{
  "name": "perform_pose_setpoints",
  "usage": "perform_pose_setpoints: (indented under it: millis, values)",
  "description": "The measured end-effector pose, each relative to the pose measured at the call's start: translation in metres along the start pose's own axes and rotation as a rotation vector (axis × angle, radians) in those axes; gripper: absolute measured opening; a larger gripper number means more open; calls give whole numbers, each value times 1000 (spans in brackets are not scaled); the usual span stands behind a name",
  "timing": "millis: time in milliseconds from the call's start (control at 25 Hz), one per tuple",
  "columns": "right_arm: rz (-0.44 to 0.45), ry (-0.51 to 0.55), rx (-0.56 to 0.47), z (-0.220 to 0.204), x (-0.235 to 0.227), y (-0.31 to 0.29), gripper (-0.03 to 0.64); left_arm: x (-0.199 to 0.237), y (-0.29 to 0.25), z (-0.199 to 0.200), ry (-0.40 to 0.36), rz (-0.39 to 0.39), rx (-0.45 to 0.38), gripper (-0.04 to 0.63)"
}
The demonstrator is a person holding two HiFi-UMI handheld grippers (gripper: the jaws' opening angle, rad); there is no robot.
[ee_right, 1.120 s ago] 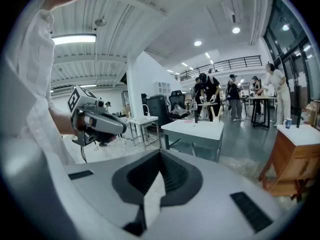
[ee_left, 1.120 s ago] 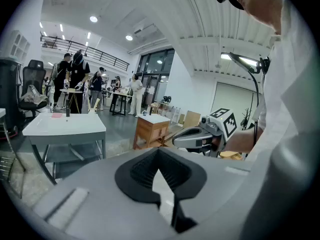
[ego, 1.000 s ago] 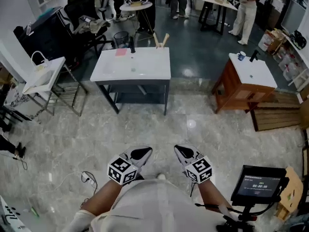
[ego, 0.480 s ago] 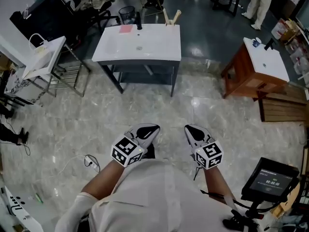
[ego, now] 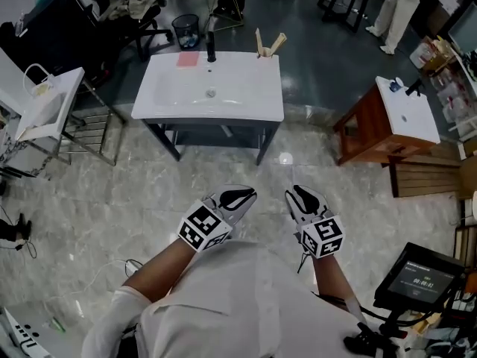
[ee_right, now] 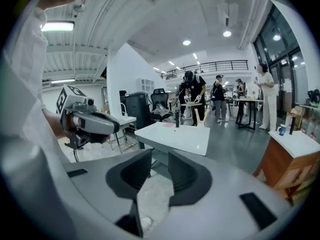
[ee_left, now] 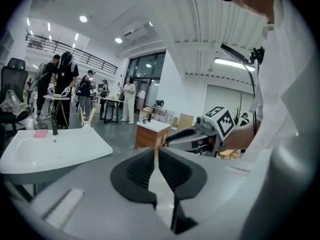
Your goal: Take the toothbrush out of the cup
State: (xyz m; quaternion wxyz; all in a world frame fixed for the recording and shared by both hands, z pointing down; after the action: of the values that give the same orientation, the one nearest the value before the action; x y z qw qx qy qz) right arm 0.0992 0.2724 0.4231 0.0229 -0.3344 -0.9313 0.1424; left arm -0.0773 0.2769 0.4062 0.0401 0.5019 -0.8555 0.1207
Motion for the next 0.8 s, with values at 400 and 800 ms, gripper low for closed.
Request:
perform_pose_setpoints:
  millis: [400, 800]
  values:
    - [-8, -12, 31, 24, -22, -91, 91, 97, 11, 7, 60, 40, -26, 9]
    - [32, -26, 8, 41, -97, -173, 92, 174, -22, 19, 99, 149, -36, 9]
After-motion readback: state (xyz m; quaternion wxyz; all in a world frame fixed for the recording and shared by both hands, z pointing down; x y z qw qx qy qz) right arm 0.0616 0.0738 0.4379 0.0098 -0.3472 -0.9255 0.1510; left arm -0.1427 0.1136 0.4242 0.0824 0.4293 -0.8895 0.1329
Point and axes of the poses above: the fingertips, and each gripper's own axes: y backward along the fingers, x to its left, z out of its top, the point moved 6 cm from there along y, backward along the fingers, and after that the axes turned 8 degrees about -x, right-handed, at the moved point
